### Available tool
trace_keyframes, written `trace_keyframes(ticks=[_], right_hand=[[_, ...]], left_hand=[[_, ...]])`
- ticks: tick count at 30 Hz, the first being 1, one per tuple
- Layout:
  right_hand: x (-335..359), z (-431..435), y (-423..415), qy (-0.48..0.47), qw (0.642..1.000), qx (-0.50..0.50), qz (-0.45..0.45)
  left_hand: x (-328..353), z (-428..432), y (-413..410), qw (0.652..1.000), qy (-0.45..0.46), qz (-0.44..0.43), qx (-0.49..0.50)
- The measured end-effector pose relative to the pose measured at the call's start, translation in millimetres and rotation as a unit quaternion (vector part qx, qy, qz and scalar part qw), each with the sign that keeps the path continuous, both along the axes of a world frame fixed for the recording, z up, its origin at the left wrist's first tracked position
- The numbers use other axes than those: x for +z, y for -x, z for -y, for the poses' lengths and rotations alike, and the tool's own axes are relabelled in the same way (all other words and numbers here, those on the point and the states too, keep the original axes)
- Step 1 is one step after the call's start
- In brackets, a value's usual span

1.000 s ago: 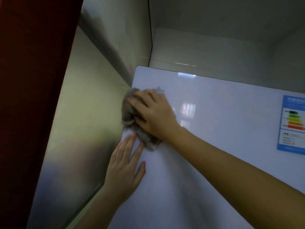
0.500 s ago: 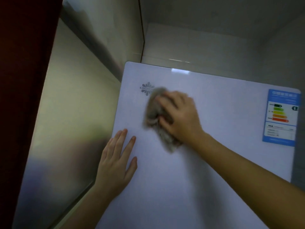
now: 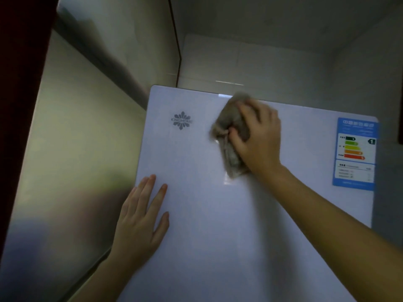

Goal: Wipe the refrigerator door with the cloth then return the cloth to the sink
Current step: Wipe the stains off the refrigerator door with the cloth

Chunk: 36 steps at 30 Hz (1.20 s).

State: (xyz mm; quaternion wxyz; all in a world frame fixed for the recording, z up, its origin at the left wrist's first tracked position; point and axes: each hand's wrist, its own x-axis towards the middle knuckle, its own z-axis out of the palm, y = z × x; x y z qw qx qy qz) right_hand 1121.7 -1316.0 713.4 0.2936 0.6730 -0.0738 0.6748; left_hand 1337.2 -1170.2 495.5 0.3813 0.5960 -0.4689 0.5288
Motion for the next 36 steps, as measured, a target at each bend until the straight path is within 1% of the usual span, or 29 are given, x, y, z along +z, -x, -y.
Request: trace_keyframes(ticks=[2, 4, 5, 6, 7, 8, 9, 11, 13, 15, 17, 19, 20, 21, 23, 24, 25, 26, 27, 28, 30, 31, 33, 34, 36], right_hand=[[-34, 1, -3, 0.096, 0.989, -0.008, -0.113], [-68, 4, 2, 0.200, 0.949, -0.008, -0.243], [-79, 7, 9, 0.230, 0.929, -0.011, -0.288], [-82, 11, 16, 0.243, 0.919, -0.015, -0.310], [-78, 16, 24, 0.243, 0.921, -0.019, -0.303], [-69, 23, 32, 0.231, 0.934, -0.023, -0.271], [-55, 31, 41, 0.208, 0.953, -0.027, -0.220], [-20, 44, 62, 0.116, 0.988, -0.025, -0.096], [6, 53, 84, 0.013, 1.000, -0.010, 0.000], [16, 59, 97, -0.040, 0.998, 0.008, 0.046], [10, 60, 101, -0.044, 0.998, 0.009, 0.033], [-11, 60, 99, -0.007, 0.999, -0.011, -0.032], [-25, 60, 98, 0.033, 0.996, -0.027, -0.075], [-40, 60, 99, 0.086, 0.988, -0.042, -0.124], [-65, 59, 106, 0.198, 0.949, -0.064, -0.235], [-72, 60, 110, 0.233, 0.929, -0.072, -0.280], [-72, 61, 115, 0.250, 0.916, -0.079, -0.304], [-68, 63, 119, 0.248, 0.916, -0.085, -0.303], [-59, 67, 123, 0.233, 0.927, -0.089, -0.281], [-47, 73, 127, 0.208, 0.944, -0.093, -0.240], [-20, 80, 137, 0.124, 0.978, -0.089, -0.142], [-9, 82, 142, 0.075, 0.990, -0.077, -0.096], [3, 82, 147, -0.001, 0.999, -0.045, -0.018], [3, 81, 147, -0.015, 0.999, -0.041, 0.002], [-7, 81, 143, 0.001, 0.998, -0.055, -0.018]], left_hand=[[0, 0, 1, 1.000, 0.004, 0.001, 0.000], [0, 0, 1, 1.000, 0.005, 0.005, 0.002], [0, 1, 1, 1.000, 0.004, 0.006, 0.003], [0, 1, 1, 1.000, 0.002, 0.004, 0.004], [0, 0, 1, 1.000, 0.001, 0.000, 0.003], [0, 0, 2, 1.000, 0.000, -0.005, 0.003], [1, 0, 3, 1.000, 0.000, -0.009, 0.003], [1, 1, 5, 1.000, -0.002, -0.012, 0.004], [0, -1, 4, 1.000, -0.006, -0.007, 0.005], [1, -2, 3, 1.000, -0.009, -0.004, 0.010], [1, -3, 4, 1.000, -0.010, -0.009, 0.013], [1, -1, 7, 1.000, -0.006, -0.018, 0.011], [1, 1, 10, 1.000, -0.003, -0.022, 0.009], [1, 2, 12, 1.000, 0.000, -0.028, 0.006], [1, 4, 15, 0.999, 0.002, -0.037, 0.004], [1, 4, 16, 0.999, 0.000, -0.039, 0.005], [1, 4, 16, 0.999, -0.004, -0.039, 0.007], [1, 3, 16, 0.999, -0.008, -0.037, 0.009], [1, 2, 15, 0.999, -0.013, -0.035, 0.013], [2, 1, 15, 0.999, -0.018, -0.034, 0.017], [3, 0, 16, 0.999, -0.026, -0.036, 0.024], [3, -1, 16, 0.998, -0.029, -0.038, 0.027], [4, -2, 19, 0.998, -0.028, -0.042, 0.027], [4, -3, 20, 0.998, -0.027, -0.044, 0.025], [5, -3, 24, 0.998, -0.026, -0.053, 0.019]])
